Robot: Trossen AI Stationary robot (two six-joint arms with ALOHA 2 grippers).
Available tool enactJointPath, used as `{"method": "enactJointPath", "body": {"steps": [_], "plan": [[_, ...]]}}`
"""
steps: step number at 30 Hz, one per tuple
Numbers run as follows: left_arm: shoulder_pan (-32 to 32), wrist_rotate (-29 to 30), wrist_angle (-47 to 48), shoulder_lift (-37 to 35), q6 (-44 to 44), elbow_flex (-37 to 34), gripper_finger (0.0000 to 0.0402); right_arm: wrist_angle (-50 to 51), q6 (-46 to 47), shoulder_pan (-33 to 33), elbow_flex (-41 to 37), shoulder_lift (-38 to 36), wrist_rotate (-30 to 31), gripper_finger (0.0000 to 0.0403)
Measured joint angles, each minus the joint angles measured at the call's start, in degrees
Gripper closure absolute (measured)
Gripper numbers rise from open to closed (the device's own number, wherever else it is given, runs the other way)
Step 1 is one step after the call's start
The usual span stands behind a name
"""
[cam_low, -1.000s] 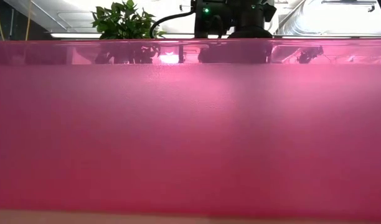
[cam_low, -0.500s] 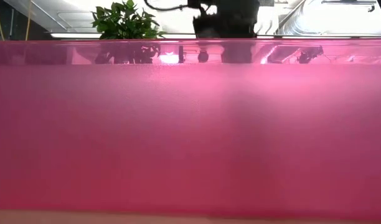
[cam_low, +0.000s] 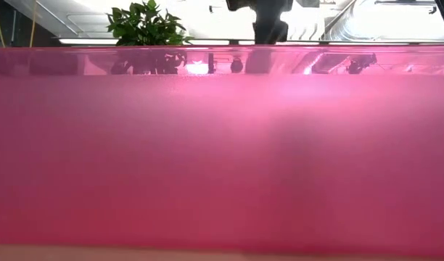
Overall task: Pick and place pill bottles into a basket
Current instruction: Put the white pill bottle into the red bin
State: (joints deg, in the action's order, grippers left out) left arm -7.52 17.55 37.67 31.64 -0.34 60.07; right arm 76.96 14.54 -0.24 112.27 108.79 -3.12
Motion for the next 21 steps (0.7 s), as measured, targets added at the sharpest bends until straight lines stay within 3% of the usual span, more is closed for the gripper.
{"method": "enactJointPath", "body": {"steps": [12,21], "plan": [[0.0,0.0,2.0,0.0,0.0,0.0,0.0268,3.4,3.9,5.1,8.4,0.0,-0.5,0.0264],[0.0,0.0,1.9,0.0,0.0,0.0,0.0268,3.8,8.1,10.1,10.0,0.0,-1.4,0.0264]]}}
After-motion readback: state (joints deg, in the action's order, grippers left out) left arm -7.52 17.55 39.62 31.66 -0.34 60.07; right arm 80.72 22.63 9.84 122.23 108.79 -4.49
